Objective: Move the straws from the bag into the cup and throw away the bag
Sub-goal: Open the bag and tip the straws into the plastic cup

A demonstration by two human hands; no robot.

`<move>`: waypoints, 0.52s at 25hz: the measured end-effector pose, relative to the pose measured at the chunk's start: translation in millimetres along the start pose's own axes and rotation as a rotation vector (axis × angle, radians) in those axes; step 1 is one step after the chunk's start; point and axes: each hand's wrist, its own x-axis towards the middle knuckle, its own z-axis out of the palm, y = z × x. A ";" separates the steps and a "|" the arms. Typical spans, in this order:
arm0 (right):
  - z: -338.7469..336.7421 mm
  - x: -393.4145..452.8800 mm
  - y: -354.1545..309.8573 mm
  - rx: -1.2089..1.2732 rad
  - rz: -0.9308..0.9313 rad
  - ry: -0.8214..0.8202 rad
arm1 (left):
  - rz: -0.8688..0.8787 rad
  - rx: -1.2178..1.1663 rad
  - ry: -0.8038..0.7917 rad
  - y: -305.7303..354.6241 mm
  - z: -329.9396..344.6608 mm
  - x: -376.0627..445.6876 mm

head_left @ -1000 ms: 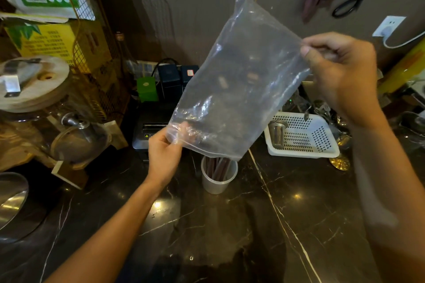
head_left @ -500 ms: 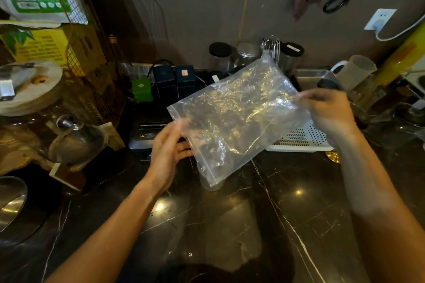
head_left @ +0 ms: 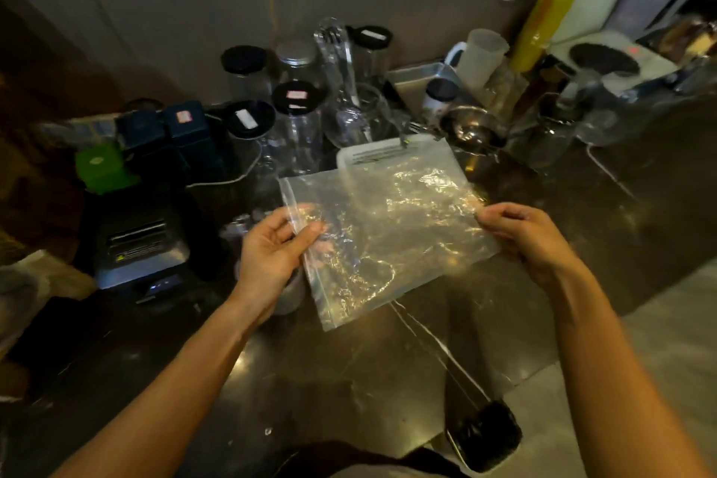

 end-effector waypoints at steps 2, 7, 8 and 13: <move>-18.1 -4.7 25.4 0.043 0.057 0.071 | -0.053 -0.016 -0.050 -10.5 22.7 6.0; -60.6 -14.3 82.6 0.146 0.142 0.244 | -0.209 0.013 -0.131 -44.0 73.5 22.5; -66.4 -16.9 94.1 0.160 0.156 0.266 | -0.242 0.050 -0.128 -54.1 81.9 26.3; -79.2 -26.8 147.1 0.151 0.246 0.348 | -0.318 0.277 -0.102 -105.3 110.7 38.6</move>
